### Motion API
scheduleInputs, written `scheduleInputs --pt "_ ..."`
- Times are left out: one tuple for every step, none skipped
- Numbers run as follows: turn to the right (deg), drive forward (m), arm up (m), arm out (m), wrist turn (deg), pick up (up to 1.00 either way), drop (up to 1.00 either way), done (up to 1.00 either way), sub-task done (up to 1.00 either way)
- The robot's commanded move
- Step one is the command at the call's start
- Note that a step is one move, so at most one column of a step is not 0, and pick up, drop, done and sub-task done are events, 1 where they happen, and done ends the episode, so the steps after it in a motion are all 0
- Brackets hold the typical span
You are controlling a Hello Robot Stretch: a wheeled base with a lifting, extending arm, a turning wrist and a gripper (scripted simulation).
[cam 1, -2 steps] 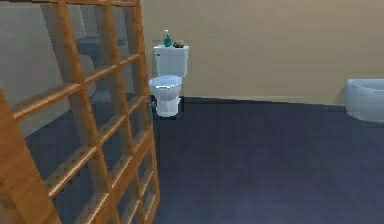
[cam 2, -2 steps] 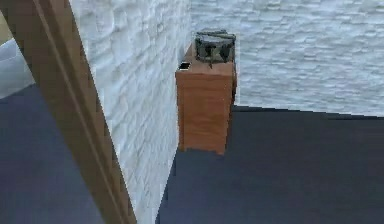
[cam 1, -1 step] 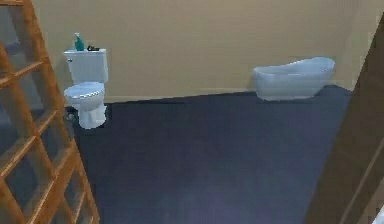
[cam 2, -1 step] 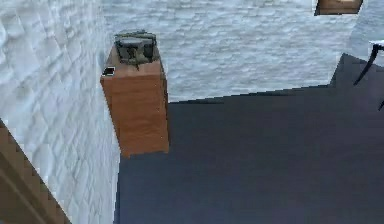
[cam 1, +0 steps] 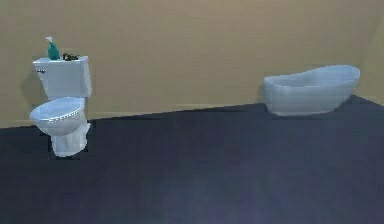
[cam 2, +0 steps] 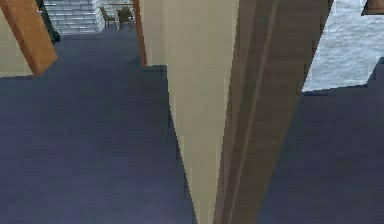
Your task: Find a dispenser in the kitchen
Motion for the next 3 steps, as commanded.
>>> scheduleInputs --pt "-9.0 0.0 0.0 0.0 0.0 0.0 0.0 0.0 0.0" --pt "0.0 0.3 0.0 0.0 0.0 0.0 0.0 0.0 0.0" --pt "45.0 0.0 0.0 0.0 0.0 0.0 0.0 0.0 0.0"
